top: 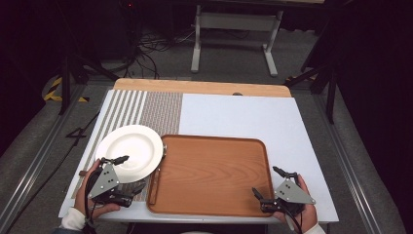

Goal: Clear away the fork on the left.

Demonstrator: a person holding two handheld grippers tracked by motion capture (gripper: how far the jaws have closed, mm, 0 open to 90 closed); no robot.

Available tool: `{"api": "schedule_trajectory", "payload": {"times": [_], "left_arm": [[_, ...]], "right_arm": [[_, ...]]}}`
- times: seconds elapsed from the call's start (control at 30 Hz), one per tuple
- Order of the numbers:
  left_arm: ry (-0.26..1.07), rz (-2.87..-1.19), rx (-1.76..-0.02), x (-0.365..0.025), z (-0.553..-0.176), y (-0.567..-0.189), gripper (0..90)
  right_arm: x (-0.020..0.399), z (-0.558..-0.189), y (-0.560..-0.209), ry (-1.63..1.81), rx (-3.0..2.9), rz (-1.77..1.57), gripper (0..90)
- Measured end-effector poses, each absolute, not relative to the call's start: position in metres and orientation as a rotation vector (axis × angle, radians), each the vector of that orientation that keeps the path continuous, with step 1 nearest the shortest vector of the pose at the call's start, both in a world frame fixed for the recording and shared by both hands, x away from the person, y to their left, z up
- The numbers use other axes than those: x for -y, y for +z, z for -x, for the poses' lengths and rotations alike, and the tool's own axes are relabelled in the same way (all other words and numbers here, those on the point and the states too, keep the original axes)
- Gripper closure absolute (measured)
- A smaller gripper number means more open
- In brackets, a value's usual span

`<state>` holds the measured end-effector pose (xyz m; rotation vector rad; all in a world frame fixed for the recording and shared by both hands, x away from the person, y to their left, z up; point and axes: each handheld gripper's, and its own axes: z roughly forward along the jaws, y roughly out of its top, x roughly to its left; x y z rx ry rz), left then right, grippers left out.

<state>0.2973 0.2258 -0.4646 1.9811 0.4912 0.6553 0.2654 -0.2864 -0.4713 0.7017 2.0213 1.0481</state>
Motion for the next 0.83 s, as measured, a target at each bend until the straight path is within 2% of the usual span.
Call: {"api": "schedule_trajectory", "payload": {"times": [0.83], "left_arm": [[0.631,-1.98,-0.48,-0.221,-0.2989,-0.4647,3.3]], "right_arm": [[0.2873,-0.2679,-0.4728,1.032,-2.031,-0.714,7.1]]}}
